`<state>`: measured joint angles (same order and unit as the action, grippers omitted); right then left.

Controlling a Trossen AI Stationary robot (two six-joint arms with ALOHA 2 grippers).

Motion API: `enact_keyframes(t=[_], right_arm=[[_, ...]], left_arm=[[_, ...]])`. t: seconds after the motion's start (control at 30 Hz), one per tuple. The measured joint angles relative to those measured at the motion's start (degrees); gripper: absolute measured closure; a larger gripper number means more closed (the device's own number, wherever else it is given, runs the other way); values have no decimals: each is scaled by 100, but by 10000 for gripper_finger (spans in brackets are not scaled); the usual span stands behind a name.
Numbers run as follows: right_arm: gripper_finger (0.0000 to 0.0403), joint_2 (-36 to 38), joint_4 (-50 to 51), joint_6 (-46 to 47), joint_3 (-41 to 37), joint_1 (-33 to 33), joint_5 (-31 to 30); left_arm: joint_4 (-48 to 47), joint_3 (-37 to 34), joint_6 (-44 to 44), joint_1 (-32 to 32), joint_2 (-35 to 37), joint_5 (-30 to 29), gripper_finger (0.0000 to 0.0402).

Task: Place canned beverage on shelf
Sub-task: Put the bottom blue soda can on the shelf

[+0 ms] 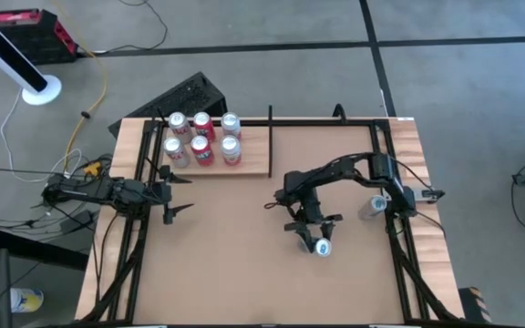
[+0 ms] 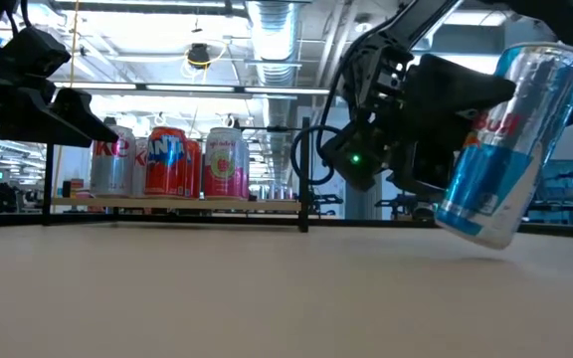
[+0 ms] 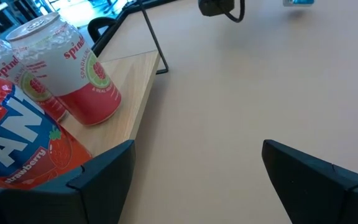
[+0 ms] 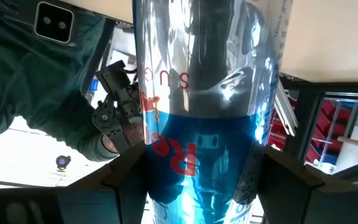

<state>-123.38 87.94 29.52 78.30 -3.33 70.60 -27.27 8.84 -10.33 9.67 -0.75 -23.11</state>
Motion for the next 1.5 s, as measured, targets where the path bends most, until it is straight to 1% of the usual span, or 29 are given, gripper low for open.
enact_keyframes(t=[0.13, 0.4, 0.63, 0.83, 1.03, 1.13, 1.2, 1.43, 1.5], right_arm=[[133, 3, -55, 37, 0, 35, -3], [82, 18, -8, 147, 13, 68, 151], [79, 16, 43, 201, 45, 55, 150], [79, 16, 87, 233, 506, -20, 115], [79, 12, 210, 426, 1148, -18, -289], [79, 48, 196, 664, 1480, -13, -372], [79, 84, 215, 869, 1753, -19, -530], [79, 332, 198, 1354, 2811, -98, -1869], [79, 478, 181, 1497, 3044, -72, -2424]], left_arm=[[0, 0, 0, -2, 0, 0, 65], [0, 0, 0, -2, 0, 0, 65], [0, 0, 0, -2, 0, 0, 65], [0, 0, 0, -2, 0, 0, 65], [0, 0, 0, -2, 0, 0, 65], [0, 0, 0, -2, 0, 0, 65], [0, 0, 0, 0, 0, 0, 65], [0, 0, 0, -2, 0, 0, 65], [0, 0, 0, 0, 2, 0, 65]])
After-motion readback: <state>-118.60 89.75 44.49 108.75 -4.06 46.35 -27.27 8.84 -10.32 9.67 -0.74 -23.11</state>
